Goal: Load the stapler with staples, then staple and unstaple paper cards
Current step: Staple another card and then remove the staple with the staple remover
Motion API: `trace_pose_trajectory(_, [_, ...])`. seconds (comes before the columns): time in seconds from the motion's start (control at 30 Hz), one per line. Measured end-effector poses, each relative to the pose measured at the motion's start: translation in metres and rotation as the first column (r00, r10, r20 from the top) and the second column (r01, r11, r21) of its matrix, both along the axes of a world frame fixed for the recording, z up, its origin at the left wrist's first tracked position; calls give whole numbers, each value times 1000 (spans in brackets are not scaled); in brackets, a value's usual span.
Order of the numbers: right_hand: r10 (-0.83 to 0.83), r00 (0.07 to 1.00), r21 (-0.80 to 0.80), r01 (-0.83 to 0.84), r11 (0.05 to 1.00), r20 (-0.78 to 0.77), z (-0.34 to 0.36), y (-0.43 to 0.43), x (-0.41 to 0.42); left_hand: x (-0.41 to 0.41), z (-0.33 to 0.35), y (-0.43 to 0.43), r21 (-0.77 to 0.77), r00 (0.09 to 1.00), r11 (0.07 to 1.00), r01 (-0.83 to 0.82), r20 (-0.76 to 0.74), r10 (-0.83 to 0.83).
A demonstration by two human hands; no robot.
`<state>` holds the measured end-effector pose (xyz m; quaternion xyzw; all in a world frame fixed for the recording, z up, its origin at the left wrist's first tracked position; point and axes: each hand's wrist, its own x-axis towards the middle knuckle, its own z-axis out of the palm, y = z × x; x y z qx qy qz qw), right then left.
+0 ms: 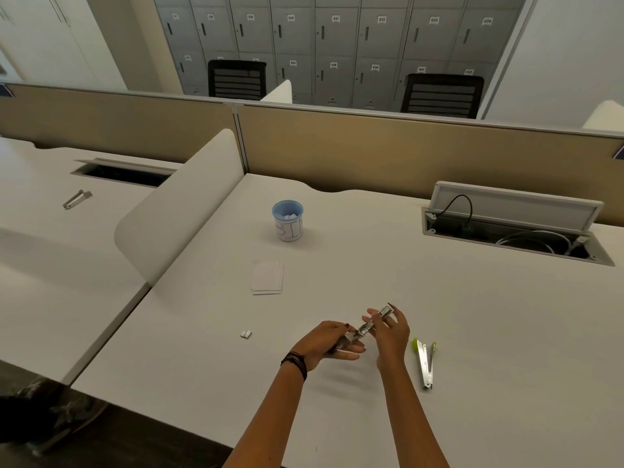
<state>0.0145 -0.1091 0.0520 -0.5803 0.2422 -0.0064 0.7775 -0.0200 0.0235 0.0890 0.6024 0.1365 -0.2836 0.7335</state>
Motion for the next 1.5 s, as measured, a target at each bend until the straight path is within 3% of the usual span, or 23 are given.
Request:
trace_pose_trajectory(0.1, [-1,996,-202,19,979,85,-3,-4,1,2,-1,0,-103,989,987,-120,-104,109])
trace_pose_trajectory(0.2, [108,983,-367,-46,929,150,-3,-3,-2,6,2,-1,-172,973,965,-199,-152,174])
trace_pose_trajectory(0.33, [227,962,-498,-122,859,155,-6,2,-8,8,6,-4,-120,981,977,-174,-103,162])
trace_pose_trajectory(0.47, [184,975,-428,-114,897,125,-6,-2,-5,9,0,-7,167,994,982,-83,84,69])
trace_pose_trajectory(0.6, [149,987,-217,-133,967,61,4,-6,-3,8,-4,-11,317,978,944,-86,210,19])
trace_pose_trajectory(0.77, [169,984,-55,-166,985,58,15,-6,0,8,-4,-16,241,987,967,-78,156,41])
trace_pose_trajectory(1.0, [273,959,-44,-271,962,78,25,-8,3,11,-3,-19,141,970,981,-132,222,98])
trace_pose_trajectory(1.17, [295,954,50,-298,953,45,30,-8,3,13,-5,-21,151,958,972,-179,250,137])
trace_pose_trajectory(1.5, [215,969,0,-217,976,124,36,-7,1,15,-13,-23,292,931,942,-166,361,52])
